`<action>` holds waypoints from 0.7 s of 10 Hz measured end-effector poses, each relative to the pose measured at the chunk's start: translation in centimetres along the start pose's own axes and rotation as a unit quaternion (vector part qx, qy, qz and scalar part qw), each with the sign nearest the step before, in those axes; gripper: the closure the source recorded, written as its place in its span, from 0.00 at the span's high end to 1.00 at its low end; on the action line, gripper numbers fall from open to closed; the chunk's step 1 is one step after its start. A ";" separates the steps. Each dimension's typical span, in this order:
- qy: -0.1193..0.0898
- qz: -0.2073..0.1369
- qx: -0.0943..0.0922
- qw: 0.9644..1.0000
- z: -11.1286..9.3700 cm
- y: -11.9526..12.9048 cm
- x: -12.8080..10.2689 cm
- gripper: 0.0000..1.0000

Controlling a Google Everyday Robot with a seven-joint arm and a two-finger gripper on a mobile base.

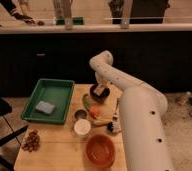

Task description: Wipe purple bowl with eraser

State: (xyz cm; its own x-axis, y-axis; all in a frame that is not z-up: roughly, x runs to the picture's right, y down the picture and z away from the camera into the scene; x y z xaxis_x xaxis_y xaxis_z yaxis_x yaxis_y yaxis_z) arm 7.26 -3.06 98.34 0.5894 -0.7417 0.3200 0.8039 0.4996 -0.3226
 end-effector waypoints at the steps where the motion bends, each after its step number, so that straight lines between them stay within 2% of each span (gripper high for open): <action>1: -0.001 -0.006 0.003 1.000 0.1 -0.5 -0.2 0.00; 3: -0.007 -0.020 0.009 1.000 -0.1 -1.4 -1.4 0.00; 7: -0.005 -0.023 0.003 1.000 -1.0 0.0 -1.9 0.00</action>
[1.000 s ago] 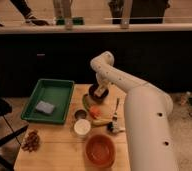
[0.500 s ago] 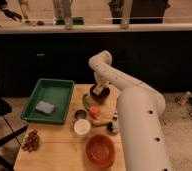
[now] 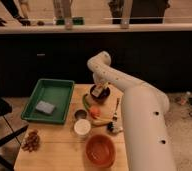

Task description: Wipe purple bowl with eraser

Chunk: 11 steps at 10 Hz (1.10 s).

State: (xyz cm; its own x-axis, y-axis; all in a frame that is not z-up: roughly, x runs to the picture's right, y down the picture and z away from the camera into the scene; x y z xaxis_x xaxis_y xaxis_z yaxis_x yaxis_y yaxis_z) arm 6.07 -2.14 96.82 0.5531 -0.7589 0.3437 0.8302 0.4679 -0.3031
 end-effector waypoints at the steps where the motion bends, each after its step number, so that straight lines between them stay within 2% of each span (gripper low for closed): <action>1: 0.001 0.002 -0.003 1.000 -0.1 0.4 0.1 0.00; 6: 0.009 0.018 -0.021 1.000 0.6 1.6 1.6 0.00; 11: 0.010 0.009 -0.016 1.000 1.3 0.2 2.2 0.00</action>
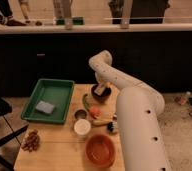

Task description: Wipe purple bowl with eraser

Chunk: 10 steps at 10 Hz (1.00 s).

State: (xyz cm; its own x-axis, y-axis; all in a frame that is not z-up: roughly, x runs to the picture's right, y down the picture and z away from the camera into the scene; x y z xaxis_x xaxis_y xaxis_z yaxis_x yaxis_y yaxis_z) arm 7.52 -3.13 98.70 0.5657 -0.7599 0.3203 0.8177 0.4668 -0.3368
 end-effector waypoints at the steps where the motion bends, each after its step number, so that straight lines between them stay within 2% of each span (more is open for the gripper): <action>1: -0.002 -0.005 0.004 1.000 -0.3 -0.3 -0.4 0.00; 3: -0.004 -0.011 0.011 1.000 -1.6 -0.1 -1.1 0.00; 6: -0.010 -0.016 0.007 1.000 -2.8 1.0 -2.2 0.00; 9: -0.022 -0.001 -0.018 1.000 -2.2 3.2 -1.8 0.00; 10: -0.024 0.002 -0.019 1.000 -2.0 3.1 -1.5 0.00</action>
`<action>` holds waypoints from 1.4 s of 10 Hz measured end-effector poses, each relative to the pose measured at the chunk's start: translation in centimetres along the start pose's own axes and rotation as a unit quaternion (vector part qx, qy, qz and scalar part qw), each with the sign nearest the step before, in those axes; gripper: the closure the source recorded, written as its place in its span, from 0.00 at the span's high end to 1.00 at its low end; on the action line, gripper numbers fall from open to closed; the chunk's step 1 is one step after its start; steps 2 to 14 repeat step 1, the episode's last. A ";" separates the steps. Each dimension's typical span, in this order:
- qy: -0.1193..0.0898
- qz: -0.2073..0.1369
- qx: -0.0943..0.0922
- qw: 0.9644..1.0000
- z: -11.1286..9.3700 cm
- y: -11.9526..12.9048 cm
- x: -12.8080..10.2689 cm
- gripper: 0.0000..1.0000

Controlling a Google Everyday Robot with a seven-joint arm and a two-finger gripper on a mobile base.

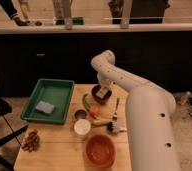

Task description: Wipe purple bowl with eraser

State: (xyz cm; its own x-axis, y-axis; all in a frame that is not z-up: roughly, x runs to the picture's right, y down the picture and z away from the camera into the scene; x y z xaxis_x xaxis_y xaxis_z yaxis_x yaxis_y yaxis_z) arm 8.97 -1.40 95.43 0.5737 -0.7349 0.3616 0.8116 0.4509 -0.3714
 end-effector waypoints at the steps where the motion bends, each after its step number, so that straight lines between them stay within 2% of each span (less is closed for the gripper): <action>1: -0.003 0.003 -0.005 1.000 0.2 -0.1 0.3 0.00; 14: -0.003 0.003 -0.005 1.000 0.2 -0.1 0.3 0.00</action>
